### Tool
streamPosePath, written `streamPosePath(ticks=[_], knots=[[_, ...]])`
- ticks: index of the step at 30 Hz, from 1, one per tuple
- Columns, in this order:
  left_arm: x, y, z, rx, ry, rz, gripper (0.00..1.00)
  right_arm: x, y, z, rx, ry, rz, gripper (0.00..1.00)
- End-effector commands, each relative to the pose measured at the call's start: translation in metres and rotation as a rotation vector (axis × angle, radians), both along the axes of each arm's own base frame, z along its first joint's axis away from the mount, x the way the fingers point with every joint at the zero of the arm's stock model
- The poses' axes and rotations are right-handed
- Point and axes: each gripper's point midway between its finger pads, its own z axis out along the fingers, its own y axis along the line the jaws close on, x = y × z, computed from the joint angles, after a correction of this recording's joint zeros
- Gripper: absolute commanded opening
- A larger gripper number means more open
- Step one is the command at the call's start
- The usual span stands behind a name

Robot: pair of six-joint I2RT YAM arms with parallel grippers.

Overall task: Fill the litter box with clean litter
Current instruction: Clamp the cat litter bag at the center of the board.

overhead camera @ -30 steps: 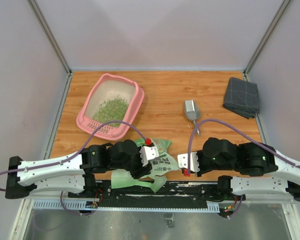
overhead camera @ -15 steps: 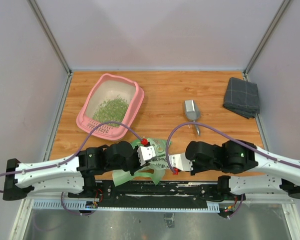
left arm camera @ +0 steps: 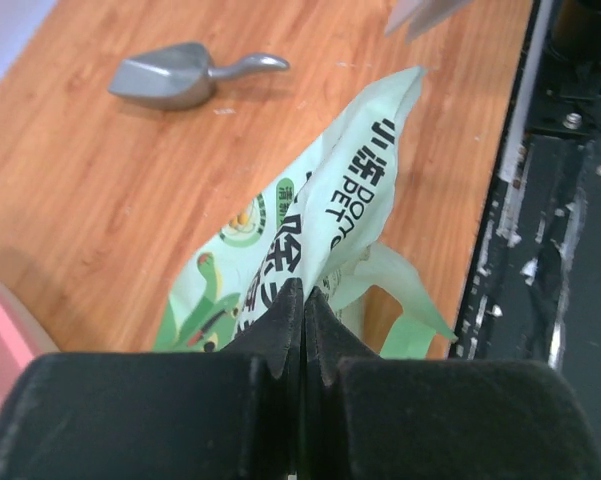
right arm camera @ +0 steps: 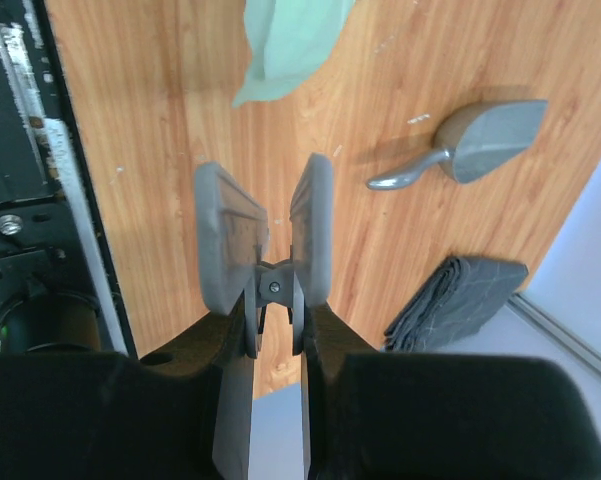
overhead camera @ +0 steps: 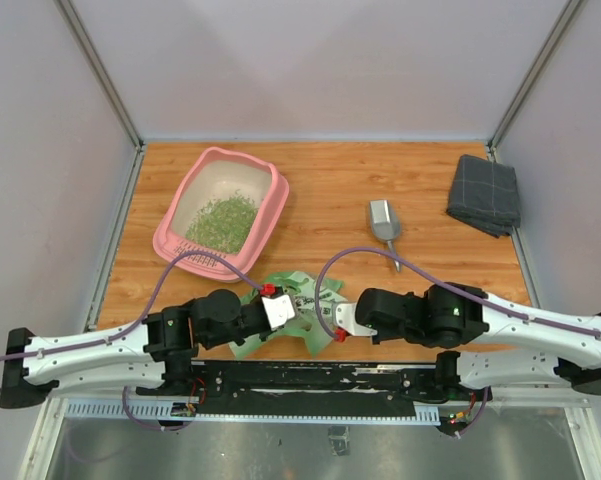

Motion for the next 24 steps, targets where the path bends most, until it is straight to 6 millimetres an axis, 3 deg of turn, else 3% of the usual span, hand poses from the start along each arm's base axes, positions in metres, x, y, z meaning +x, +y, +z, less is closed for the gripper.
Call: streamPosePath(ticks=[1, 7, 12, 18, 24], knots=[[0.019, -0.021, 0.083, -0.245, -0.223, 0.03, 0.0, 0.019, -0.01, 0.014, 0.01, -0.127, -0.087, 0.01], [0.019, -0.054, 0.119, -0.227, -0.4, -0.073, 0.0, 0.033, -0.037, 0.056, 0.112, -0.198, -0.214, 0.01], [0.025, -0.079, 0.121, -0.16, -0.523, -0.124, 0.0, 0.036, -0.054, 0.083, 0.154, -0.252, -0.25, 0.01], [0.036, -0.095, 0.106, -0.131, -0.507, -0.137, 0.0, 0.031, -0.062, 0.079, 0.132, -0.229, -0.253, 0.01], [0.023, -0.083, 0.08, -0.157, -0.324, -0.131, 0.11, 0.022, -0.073, 0.05, -0.036, -0.165, -0.212, 0.01]])
